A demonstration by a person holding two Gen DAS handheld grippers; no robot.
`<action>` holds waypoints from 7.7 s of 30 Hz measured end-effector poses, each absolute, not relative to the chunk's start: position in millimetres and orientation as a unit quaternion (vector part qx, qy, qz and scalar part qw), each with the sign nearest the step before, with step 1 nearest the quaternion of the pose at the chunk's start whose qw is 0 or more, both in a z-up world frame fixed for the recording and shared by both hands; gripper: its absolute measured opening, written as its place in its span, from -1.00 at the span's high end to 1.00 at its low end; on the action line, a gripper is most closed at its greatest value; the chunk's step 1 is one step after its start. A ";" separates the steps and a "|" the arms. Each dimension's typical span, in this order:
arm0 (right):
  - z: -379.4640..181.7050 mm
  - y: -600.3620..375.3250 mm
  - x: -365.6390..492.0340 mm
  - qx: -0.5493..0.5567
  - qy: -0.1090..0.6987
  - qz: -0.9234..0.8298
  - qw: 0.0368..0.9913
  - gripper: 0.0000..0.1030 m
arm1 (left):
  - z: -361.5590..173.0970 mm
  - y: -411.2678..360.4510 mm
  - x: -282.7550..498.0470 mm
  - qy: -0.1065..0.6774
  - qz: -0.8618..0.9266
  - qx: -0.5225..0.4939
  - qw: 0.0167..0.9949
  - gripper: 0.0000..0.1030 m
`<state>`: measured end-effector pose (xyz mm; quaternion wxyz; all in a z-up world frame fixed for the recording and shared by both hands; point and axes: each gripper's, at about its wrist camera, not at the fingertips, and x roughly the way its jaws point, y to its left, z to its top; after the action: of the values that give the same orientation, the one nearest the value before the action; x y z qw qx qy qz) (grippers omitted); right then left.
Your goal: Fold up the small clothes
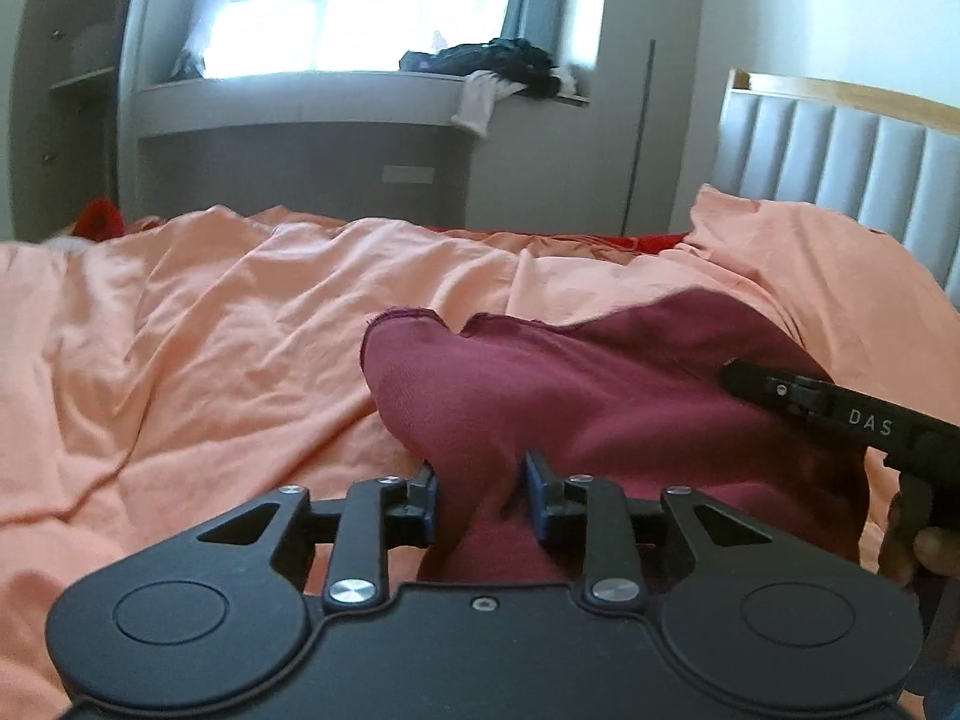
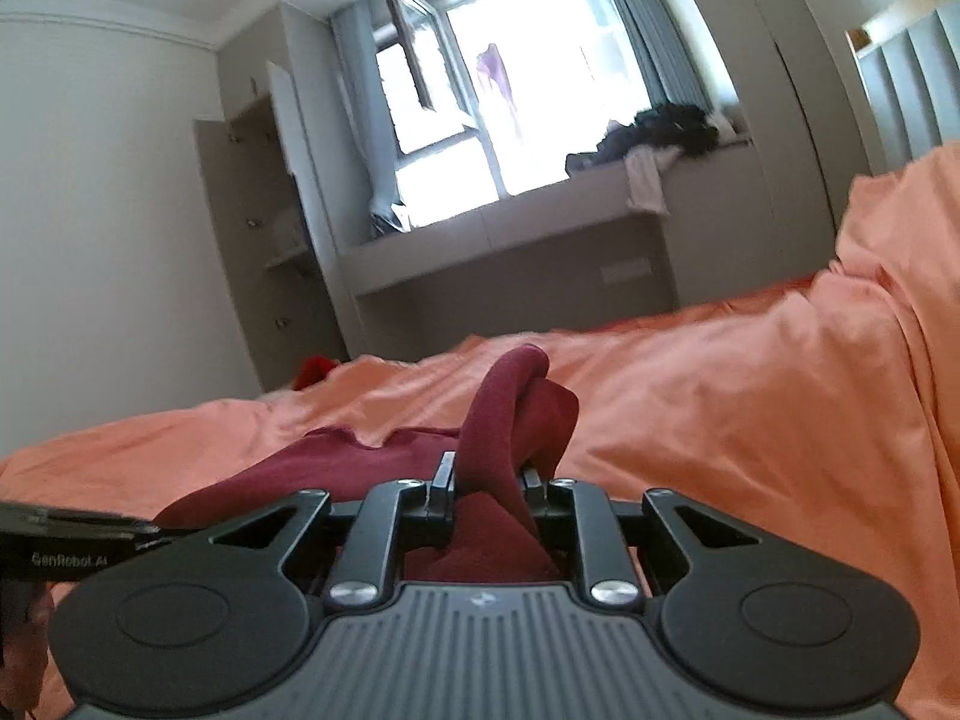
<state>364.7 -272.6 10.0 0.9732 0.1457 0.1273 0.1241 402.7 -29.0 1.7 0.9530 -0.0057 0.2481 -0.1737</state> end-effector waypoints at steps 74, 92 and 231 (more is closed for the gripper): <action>7.7 -254.4 254.0 -0.005 0.131 0.078 0.988 -1.00 | 22.3 -21.0 290.4 0.194 -0.065 -0.018 0.979 -0.99; 6.6 -276.1 128.3 0.111 -0.018 0.052 0.992 -1.00 | 18.4 -1.5 169.5 0.141 -0.085 -0.032 0.986 -0.99; -22.0 -241.8 93.1 0.033 0.040 0.047 0.998 -1.00 | -37.4 21.3 146.7 0.180 -0.030 -0.027 0.983 -0.99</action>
<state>93.1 -241.8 -22.0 0.9976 0.0334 0.0395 0.0470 146.7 21.3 -37.4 0.9829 -0.0268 0.1795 -0.0297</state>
